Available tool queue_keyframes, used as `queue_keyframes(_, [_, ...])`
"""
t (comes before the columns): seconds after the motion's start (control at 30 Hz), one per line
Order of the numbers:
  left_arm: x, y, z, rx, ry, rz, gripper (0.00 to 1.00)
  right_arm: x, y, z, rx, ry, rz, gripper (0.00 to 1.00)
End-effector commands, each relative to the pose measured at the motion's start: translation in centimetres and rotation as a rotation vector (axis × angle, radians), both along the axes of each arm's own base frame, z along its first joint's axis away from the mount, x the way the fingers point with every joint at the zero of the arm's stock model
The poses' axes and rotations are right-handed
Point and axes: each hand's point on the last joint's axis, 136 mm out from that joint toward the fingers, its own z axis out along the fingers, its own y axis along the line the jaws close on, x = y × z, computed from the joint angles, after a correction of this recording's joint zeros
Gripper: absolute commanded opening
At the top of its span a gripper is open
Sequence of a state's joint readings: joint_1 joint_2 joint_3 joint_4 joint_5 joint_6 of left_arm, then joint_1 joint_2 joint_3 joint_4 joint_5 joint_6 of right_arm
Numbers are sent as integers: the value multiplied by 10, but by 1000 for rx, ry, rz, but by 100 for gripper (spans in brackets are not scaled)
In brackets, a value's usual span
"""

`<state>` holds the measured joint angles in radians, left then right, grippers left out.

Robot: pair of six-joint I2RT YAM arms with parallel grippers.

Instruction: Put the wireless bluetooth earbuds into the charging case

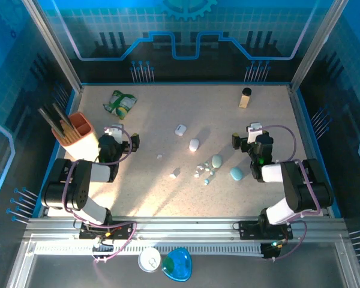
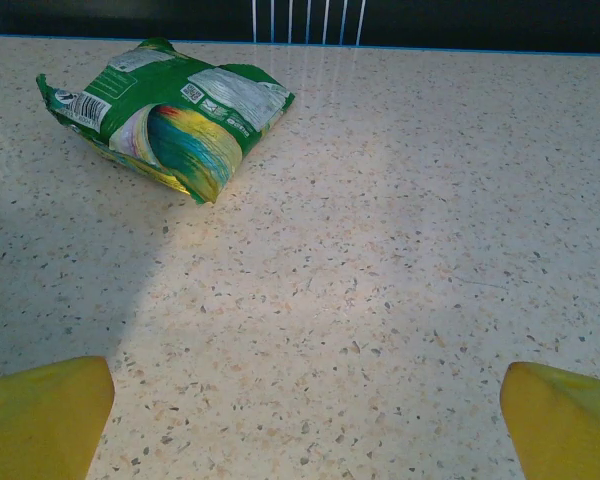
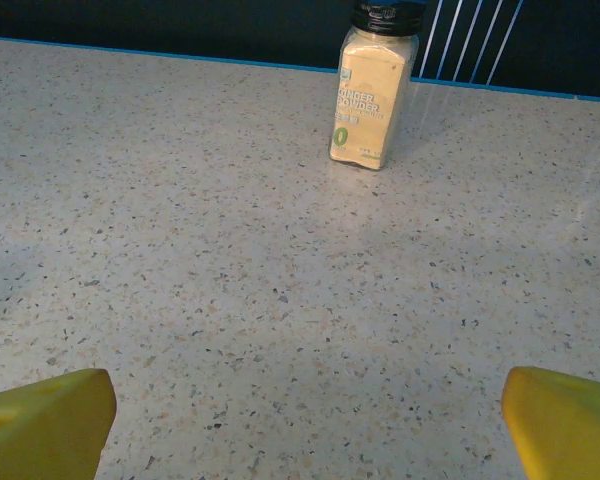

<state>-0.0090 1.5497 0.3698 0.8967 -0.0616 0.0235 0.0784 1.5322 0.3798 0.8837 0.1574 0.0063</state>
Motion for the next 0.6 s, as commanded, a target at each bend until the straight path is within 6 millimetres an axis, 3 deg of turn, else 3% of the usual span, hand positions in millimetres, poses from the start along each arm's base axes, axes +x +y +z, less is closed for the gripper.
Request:
queue_keyframes(0.0, [7,1,11,-23,-37,1,99,5,1,7,-7,-29,-1,100])
queue_keyframes(0.57, [6,1,10,-25,-36,1,99,5,3,6,-6,-26,10,100])
